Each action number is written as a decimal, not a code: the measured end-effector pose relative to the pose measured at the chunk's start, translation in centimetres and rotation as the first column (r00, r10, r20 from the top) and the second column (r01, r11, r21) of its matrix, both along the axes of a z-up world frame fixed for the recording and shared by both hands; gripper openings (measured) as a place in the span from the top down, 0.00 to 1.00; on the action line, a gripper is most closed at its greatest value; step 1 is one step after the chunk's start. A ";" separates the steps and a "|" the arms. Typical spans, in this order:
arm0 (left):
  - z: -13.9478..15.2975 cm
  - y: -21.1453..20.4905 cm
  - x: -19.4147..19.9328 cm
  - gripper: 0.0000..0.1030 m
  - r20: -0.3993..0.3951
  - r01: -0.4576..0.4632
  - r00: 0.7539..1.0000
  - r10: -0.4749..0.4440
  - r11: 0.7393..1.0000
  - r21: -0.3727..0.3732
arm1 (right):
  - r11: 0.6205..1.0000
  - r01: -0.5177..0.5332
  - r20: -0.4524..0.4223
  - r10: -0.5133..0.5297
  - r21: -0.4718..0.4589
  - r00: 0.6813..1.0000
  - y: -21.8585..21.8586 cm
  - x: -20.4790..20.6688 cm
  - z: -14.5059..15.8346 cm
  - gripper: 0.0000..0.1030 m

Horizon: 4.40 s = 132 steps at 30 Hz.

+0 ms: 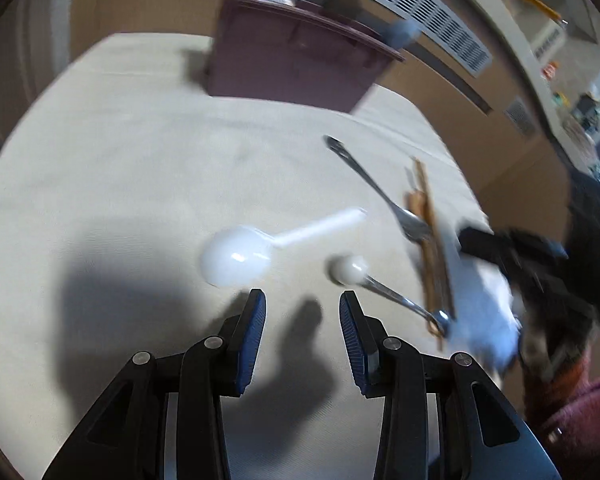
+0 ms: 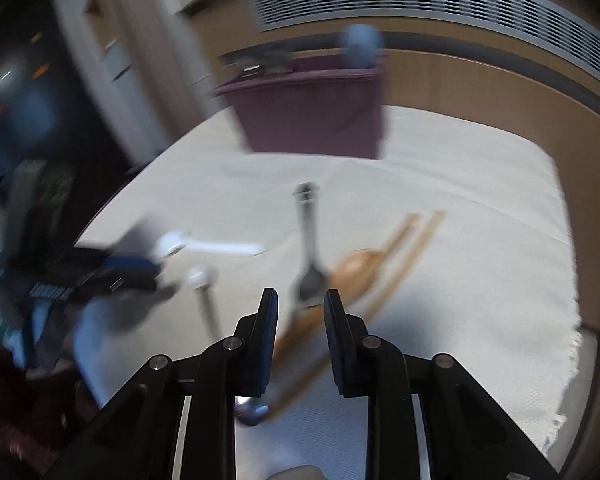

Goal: Organize utensils
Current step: 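Grasp the white-knob metal spoon with the right tool while the left grasps the white plastic spoon, then lift both spoons over the purple caddy and open both tools to drop them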

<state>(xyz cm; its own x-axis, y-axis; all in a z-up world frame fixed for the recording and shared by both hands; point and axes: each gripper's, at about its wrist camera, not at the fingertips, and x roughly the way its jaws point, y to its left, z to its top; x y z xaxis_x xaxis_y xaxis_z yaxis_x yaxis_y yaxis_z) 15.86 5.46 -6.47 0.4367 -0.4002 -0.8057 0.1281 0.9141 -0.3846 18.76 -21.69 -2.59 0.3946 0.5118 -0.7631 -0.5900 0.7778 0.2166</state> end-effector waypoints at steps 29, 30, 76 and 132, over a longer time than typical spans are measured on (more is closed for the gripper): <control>-1.0 -3.3 12.4 0.61 0.027 -0.214 0.977 0.213 0.976 0.025 | 0.989 0.134 0.023 -0.133 -0.055 0.991 -1.2 3.0 -2.3 0.80; -0.9 -4.3 12.6 0.61 0.053 -0.213 0.976 0.209 0.974 0.080 | 0.989 0.141 0.030 -0.139 -0.053 0.990 -1.2 2.9 -2.2 0.80; 8.6 -3.2 2.8 0.67 0.481 -0.177 0.868 0.121 0.981 0.073 | 0.962 0.233 0.185 -0.258 0.145 0.948 -2.7 1.1 4.2 0.80; 8.0 -0.9 16.3 0.63 0.685 -0.325 0.680 0.262 0.945 -0.038 | 0.979 0.160 0.255 -0.188 0.126 0.948 3.5 15.7 10.3 0.80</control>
